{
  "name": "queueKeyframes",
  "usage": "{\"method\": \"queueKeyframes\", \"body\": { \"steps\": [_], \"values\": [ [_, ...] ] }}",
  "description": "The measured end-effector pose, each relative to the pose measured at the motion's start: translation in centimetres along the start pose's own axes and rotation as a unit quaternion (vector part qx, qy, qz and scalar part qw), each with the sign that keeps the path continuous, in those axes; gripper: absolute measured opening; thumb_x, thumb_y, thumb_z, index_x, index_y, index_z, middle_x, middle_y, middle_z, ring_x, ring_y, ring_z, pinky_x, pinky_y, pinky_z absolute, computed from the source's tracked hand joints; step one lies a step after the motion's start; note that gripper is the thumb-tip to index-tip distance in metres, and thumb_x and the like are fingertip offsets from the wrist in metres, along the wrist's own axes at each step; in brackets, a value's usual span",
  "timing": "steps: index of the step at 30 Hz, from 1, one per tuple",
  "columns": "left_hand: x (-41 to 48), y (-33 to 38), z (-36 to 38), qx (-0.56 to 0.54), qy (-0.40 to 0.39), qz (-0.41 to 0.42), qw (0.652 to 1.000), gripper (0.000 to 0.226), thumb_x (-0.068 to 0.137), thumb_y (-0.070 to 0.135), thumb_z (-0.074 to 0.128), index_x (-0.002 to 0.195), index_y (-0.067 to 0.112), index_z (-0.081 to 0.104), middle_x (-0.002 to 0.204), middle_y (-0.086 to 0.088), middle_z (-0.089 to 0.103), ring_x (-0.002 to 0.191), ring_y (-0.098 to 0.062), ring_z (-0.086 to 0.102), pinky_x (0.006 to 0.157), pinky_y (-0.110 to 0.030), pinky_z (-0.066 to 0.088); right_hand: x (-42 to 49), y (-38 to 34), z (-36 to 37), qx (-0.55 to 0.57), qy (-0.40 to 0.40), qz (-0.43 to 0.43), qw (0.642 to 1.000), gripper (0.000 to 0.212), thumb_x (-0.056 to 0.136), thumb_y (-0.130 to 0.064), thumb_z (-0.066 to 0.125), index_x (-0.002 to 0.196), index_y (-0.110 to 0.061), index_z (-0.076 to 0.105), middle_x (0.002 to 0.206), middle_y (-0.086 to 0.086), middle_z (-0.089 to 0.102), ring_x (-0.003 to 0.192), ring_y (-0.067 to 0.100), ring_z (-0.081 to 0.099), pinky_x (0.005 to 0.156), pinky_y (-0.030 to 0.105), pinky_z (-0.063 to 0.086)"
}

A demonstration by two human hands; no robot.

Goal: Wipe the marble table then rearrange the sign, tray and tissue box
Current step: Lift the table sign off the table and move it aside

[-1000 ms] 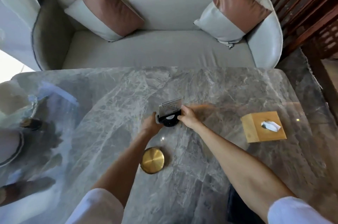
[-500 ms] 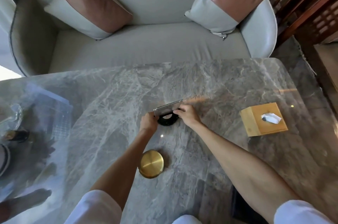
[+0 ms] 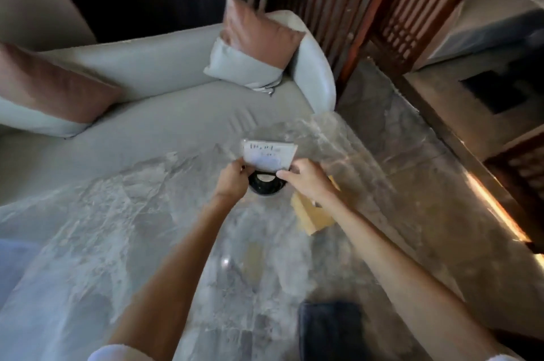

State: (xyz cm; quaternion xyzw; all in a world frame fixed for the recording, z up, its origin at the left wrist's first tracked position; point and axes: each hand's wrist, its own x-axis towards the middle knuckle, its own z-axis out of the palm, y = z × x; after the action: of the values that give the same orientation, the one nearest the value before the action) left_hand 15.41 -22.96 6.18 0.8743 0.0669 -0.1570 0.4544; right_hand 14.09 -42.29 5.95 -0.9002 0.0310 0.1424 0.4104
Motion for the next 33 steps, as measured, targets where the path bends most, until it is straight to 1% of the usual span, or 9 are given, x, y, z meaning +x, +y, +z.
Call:
{"method": "queueKeyframes", "body": {
  "steps": [2, 4, 6, 10, 16, 21, 26, 30, 33],
  "values": [
    [1.6, 4.7, 3.1, 0.027, -0.026, 0.036, 0.999, 0.027, 0.099, 0.019, 0.052, 0.115, 0.002, 0.065, 0.115, -0.022, 0.07, 0.108, -0.036, 0.065, 0.09, -0.041, 0.051, 0.2, 3.0, -4.5, -0.006, 0.032, 0.005, 0.999, 0.057, 0.072, -0.06, 0.058, 0.111, -0.02, 0.072, 0.106, -0.002, 0.077, 0.099, 0.013, 0.071, 0.086, 0.037, 0.057],
    [3.0, 9.2, 6.6, 0.041, -0.06, 0.063, 0.995, 0.028, 0.099, 0.019, 0.052, 0.12, 0.005, 0.063, 0.119, -0.019, 0.069, 0.111, -0.033, 0.064, 0.092, -0.036, 0.049, 0.2, 6.6, -8.5, 0.017, 0.068, 0.02, 0.997, 0.064, 0.068, -0.062, 0.055, 0.114, -0.021, 0.071, 0.11, -0.002, 0.076, 0.101, 0.013, 0.071, 0.086, 0.042, 0.058],
    [4.1, 12.8, 10.4, 0.011, -0.1, 0.081, 0.992, 0.029, 0.098, 0.014, 0.053, 0.126, 0.006, 0.058, 0.12, -0.016, 0.067, 0.11, -0.029, 0.063, 0.093, -0.031, 0.049, 0.0, 10.1, -11.8, 0.05, 0.099, 0.056, 0.992, 0.065, 0.067, -0.06, 0.057, 0.115, -0.02, 0.07, 0.109, -0.001, 0.076, 0.099, 0.014, 0.071, 0.084, 0.045, 0.06],
    [6.1, 16.6, 17.6, -0.046, -0.141, 0.088, 0.985, 0.04, 0.093, 0.003, 0.054, 0.133, 0.005, 0.05, 0.131, -0.017, 0.06, 0.126, -0.028, 0.055, 0.11, -0.043, 0.044, -0.3, 16.3, -15.3, 0.077, 0.146, 0.139, 0.976, 0.048, 0.077, -0.042, 0.067, 0.115, -0.013, 0.072, 0.11, 0.004, 0.076, 0.097, 0.019, 0.071, 0.088, 0.044, 0.059],
    [10.9, 14.4, 25.1, -0.019, -0.175, 0.059, 0.983, 0.056, 0.077, 0.005, 0.042, 0.132, 0.003, 0.05, 0.128, -0.02, 0.061, 0.119, -0.035, 0.059, 0.106, -0.05, 0.047, 2.0, 21.7, -12.8, 0.064, 0.171, 0.163, 0.97, 0.038, 0.086, -0.033, 0.068, 0.103, 0.001, 0.073, 0.106, 0.016, 0.075, 0.096, 0.031, 0.072, 0.083, 0.045, 0.057],
    [11.9, 15.2, 25.3, -0.008, -0.166, 0.011, 0.986, 0.045, 0.086, -0.017, 0.035, 0.127, -0.006, 0.051, 0.128, -0.023, 0.061, 0.122, -0.032, 0.058, 0.103, -0.035, 0.048, 3.8, 22.4, -11.1, 0.045, 0.16, 0.185, 0.969, 0.036, 0.092, -0.034, 0.063, 0.101, -0.001, 0.074, 0.103, 0.015, 0.076, 0.093, 0.031, 0.071, 0.079, 0.041, 0.058],
    [13.3, 14.3, 25.5, -0.015, -0.172, -0.027, 0.985, 0.045, 0.088, -0.018, 0.028, 0.127, -0.008, 0.048, 0.131, -0.023, 0.058, 0.124, -0.031, 0.056, 0.095, -0.024, 0.044, 5.3, 22.7, -9.6, 0.03, 0.15, 0.188, 0.97, 0.037, 0.093, -0.033, 0.062, 0.093, 0.003, 0.073, 0.1, 0.019, 0.075, 0.087, 0.033, 0.072, 0.076, 0.047, 0.059],
    [14.2, 12.8, 25.3, -0.017, -0.183, -0.032, 0.982, 0.052, 0.087, -0.018, 0.027, 0.132, -0.004, 0.049, 0.136, -0.02, 0.057, 0.13, -0.031, 0.053, 0.104, -0.03, 0.045, 5.5, 22.4, -8.8, 0.037, 0.148, 0.195, 0.969, 0.036, 0.094, -0.03, 0.062, 0.085, 0.003, 0.07, 0.091, 0.018, 0.075, 0.078, 0.029, 0.07, 0.065, 0.04, 0.058],
    [14.0, 12.3, 25.1, -0.006, -0.196, -0.031, 0.98, 0.056, 0.088, -0.019, 0.027, 0.138, -0.004, 0.045, 0.143, -0.019, 0.052, 0.138, -0.03, 0.046, 0.106, -0.025, 0.039, 5.3, 22.5, -8.2, 0.033, 0.154, 0.199, 0.967, 0.034, 0.095, -0.028, 0.062, 0.077, 0.0, 0.067, 0.083, 0.014, 0.074, 0.068, 0.023, 0.066, 0.046, 0.019, 0.039]
  ]
}}
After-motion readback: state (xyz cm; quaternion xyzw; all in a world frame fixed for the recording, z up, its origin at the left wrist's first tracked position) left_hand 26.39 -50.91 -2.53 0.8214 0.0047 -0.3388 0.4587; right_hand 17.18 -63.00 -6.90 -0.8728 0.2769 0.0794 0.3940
